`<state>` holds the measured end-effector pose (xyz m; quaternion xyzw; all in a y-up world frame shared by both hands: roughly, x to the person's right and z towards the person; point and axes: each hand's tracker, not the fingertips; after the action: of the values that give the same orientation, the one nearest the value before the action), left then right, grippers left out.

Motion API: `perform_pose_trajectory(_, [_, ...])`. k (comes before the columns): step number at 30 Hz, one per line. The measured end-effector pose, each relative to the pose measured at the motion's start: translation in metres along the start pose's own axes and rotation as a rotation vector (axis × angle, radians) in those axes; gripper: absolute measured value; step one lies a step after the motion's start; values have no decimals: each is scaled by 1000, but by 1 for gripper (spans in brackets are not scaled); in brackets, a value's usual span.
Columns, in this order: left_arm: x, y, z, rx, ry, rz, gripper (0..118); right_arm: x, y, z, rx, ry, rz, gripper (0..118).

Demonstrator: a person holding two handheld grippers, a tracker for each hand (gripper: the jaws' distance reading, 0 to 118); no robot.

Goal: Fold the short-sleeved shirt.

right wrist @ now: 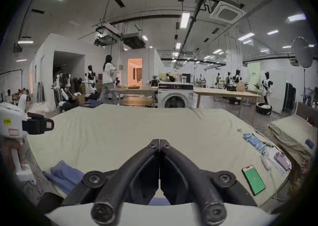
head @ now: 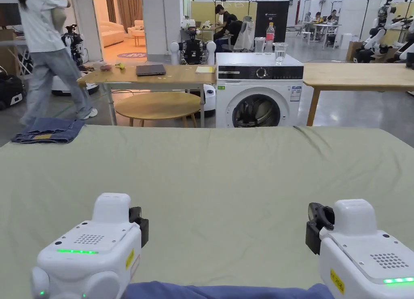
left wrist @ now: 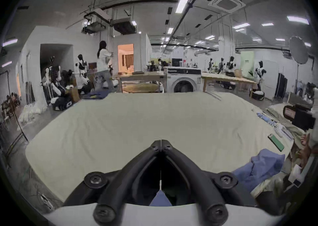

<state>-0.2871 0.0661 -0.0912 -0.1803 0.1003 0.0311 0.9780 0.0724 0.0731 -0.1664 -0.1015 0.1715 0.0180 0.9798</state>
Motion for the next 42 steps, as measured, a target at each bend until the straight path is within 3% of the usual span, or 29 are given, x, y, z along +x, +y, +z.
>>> perform_pose_trajectory(3, [-33,-22,-1,-74,-2,44,0,-1,-5,2,-8,2,14,0])
perform_pose_trajectory(5, [-54,-40,10,-125,-58,164,0,-6,-9,4,-14,7,19,0])
perform_pose_trajectory(6, [-67,-54,13,-156,-60,206,25,-7,-12,4,-21,11,15,0])
perform_pose_trajectory(8, [-88,-79,13,-236,-76,278,104,-12,-16,2,-39,22,12,0])
perform_pose_trajectory(9, [-102,-93,7,-265,-88,329,118,-15,-19,1,-46,24,13,0])
perform_pose_trajectory(14, [-157,-158,-21,-361,-216,672,118,-20,-26,-5,-82,41,7,0])
perform_pose_trajectory(17, [-152,-193,-47,-421,-402,953,118,-19,-25,-7,-92,42,15,0])
perform_pose_trajectory(19, [-140,-194,-57,-321,-527,1004,118,-17,-24,-7,-95,42,17,0])
perform_pose_trajectory(20, [-135,-192,-67,-338,-599,1101,118,-16,-22,-8,-94,40,17,0])
perform_pose_trajectory(21, [-119,-191,-68,-342,-668,1210,104,-15,-21,-8,-93,39,17,0])
perform_pose_trajectory(22, [-111,-193,-73,-331,-681,1260,71,-14,-20,-8,-93,40,18,0])
perform_pose_trajectory(23, [-104,-192,-77,-353,-591,1263,22,-14,-19,-8,-94,38,17,0])
perform_pose_trajectory(24, [-97,-191,-80,-406,-466,1213,8,-14,-18,-9,-96,38,18,0])
perform_pose_trajectory(26, [-89,-179,-72,-449,-343,1165,8,-14,-18,-9,-100,39,26,0])
perform_pose_trajectory(27, [-88,-175,-66,-398,-407,1194,8,-15,-18,-8,-101,39,36,0])
perform_pose_trajectory(30, [-113,-156,-53,-245,-295,1164,8,-18,-17,-8,-103,40,54,0])
perform_pose_trajectory(35, [-160,-108,-47,-210,-51,791,8,-29,-16,-9,-105,64,50,0])
perform_pose_trajectory(37, [-139,-83,-38,-225,70,537,8,-33,-16,-9,-104,77,48,0])
perform_pose_trajectory(42, [-49,-55,-37,-203,26,185,8,-38,-21,-5,-110,96,61,0])
